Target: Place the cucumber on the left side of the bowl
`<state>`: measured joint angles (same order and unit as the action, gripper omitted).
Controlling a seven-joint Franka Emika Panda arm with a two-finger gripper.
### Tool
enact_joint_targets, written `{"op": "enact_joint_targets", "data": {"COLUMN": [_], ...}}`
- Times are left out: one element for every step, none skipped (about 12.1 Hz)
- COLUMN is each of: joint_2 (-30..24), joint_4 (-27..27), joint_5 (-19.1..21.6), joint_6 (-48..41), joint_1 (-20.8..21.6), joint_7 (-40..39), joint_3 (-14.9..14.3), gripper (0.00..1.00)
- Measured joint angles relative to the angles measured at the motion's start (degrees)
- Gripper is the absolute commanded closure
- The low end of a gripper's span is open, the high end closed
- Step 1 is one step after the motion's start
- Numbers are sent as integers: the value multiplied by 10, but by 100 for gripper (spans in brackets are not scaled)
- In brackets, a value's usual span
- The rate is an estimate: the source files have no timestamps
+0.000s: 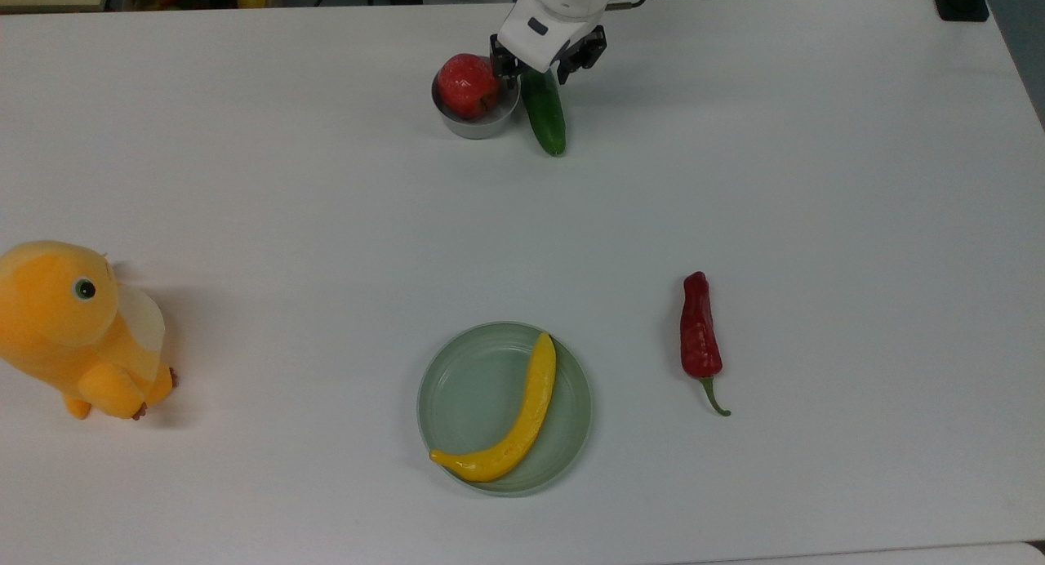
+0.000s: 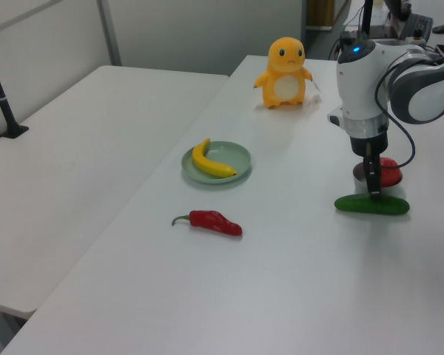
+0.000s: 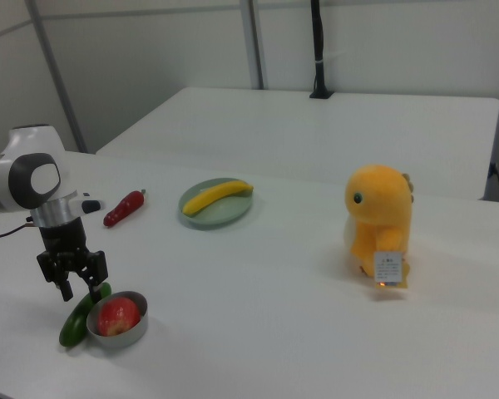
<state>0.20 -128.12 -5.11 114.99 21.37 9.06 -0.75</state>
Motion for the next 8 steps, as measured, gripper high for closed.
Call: {"op": "enact_joint_targets", "data": {"joint_2": [0,0,0,0,-1,-3,-4,-6], "joint_4": [0,0,0,3,10,29,58,84], "joint_5": [0,0,0,0,0,0,0,0], "joint_6": [0,0,0,0,0,2,2,2], "joint_1": [0,0,0,0,0,-1,-6,-13], "joint_7": [0,0,0,0,0,0,2,3], "joint_3": [0,0,0,0,0,0,-2,-4], "gripper": [17,3,0,0,0,0,0,0]}}
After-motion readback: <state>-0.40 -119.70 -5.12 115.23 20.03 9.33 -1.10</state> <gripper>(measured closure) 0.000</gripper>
